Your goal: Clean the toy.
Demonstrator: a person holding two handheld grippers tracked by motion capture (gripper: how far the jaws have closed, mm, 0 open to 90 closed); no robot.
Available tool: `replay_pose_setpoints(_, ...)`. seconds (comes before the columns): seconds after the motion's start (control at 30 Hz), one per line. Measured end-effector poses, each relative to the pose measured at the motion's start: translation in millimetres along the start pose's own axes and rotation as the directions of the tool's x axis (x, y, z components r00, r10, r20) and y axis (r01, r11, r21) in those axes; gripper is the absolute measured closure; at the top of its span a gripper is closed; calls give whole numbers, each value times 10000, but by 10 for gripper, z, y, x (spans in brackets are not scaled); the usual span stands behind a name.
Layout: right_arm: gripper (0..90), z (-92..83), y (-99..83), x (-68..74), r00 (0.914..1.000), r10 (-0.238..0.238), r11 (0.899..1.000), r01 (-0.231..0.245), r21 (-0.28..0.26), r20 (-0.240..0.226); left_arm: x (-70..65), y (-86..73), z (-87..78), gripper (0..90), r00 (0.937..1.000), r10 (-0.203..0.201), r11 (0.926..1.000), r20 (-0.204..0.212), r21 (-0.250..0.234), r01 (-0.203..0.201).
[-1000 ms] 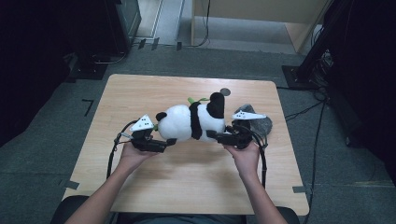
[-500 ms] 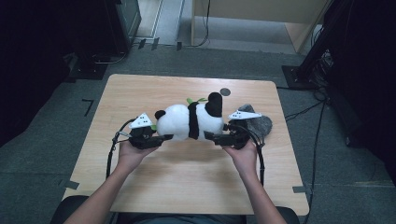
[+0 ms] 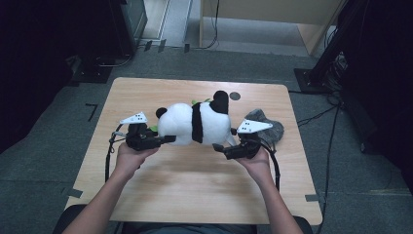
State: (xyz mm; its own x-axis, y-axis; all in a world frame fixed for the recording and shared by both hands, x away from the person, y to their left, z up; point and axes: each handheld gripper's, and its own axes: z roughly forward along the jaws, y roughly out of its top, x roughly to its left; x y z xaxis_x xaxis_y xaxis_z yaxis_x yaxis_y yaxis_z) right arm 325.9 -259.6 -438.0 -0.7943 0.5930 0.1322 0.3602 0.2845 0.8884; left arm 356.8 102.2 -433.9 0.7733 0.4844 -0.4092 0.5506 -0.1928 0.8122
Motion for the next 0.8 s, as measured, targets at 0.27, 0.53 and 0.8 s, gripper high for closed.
replay_pose_setpoints(0.27, 391, 47, -11, 7, 9963, 59, 9995, -84, 290, 854, -19, -31, 98, 528, 9995, -99, 9996, -316, 261, 108)
replay_pose_setpoints(0.53, 426, -33, 34, -8, 9884, 1246, 9919, -1261, 122, 868, -76, -91, 122, 326, 9832, 1484, 9873, -1060, -415, -1534)
replay_pose_setpoints(0.8, 372, -85, 52, -19, 9805, 1795, 9838, -1788, -159, 798, -93, -135, 211, 296, 9735, 1872, 9823, -1311, 282, -1851)
